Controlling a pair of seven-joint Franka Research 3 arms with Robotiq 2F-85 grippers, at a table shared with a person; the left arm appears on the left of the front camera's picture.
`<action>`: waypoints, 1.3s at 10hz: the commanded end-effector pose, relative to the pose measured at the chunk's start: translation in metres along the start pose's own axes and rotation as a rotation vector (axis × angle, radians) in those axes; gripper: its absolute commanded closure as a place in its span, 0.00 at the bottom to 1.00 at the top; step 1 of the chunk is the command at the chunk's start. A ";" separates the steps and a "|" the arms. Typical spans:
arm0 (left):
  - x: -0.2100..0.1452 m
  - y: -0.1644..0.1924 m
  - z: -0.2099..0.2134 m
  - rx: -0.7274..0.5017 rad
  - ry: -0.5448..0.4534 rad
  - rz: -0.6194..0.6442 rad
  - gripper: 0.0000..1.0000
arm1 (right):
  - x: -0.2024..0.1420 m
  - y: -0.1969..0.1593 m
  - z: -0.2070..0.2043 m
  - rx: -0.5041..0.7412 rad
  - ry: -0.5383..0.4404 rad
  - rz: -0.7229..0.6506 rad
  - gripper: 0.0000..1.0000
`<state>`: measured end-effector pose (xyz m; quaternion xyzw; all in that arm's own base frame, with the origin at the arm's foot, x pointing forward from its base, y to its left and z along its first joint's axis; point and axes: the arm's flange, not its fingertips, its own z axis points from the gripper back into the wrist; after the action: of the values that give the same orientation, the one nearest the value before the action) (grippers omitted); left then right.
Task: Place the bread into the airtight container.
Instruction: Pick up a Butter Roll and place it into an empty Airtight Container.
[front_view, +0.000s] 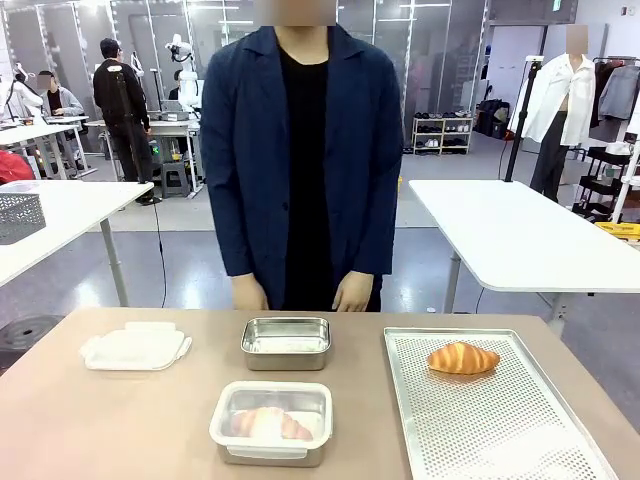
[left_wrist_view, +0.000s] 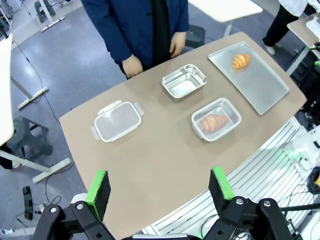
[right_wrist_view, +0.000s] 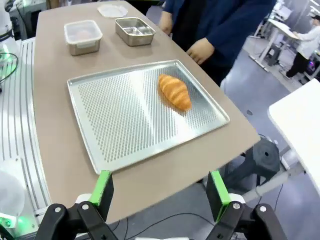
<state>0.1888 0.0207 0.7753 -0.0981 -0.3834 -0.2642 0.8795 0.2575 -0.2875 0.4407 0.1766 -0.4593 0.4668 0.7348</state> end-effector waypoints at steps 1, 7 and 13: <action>0.002 0.000 0.000 -0.001 -0.004 -0.002 0.00 | 0.050 -0.019 -0.026 0.080 0.088 -0.002 0.06; 0.002 0.000 0.000 -0.001 -0.004 -0.002 0.00 | 0.196 -0.043 -0.151 0.273 0.474 0.295 0.06; 0.002 0.000 0.000 -0.001 -0.004 -0.002 0.00 | 0.223 -0.052 -0.292 0.286 0.663 0.405 0.06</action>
<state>0.1889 0.0207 0.7752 -0.0980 -0.3832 -0.2641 0.8797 0.4640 -0.0059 0.4929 0.0379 -0.1677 0.7029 0.6902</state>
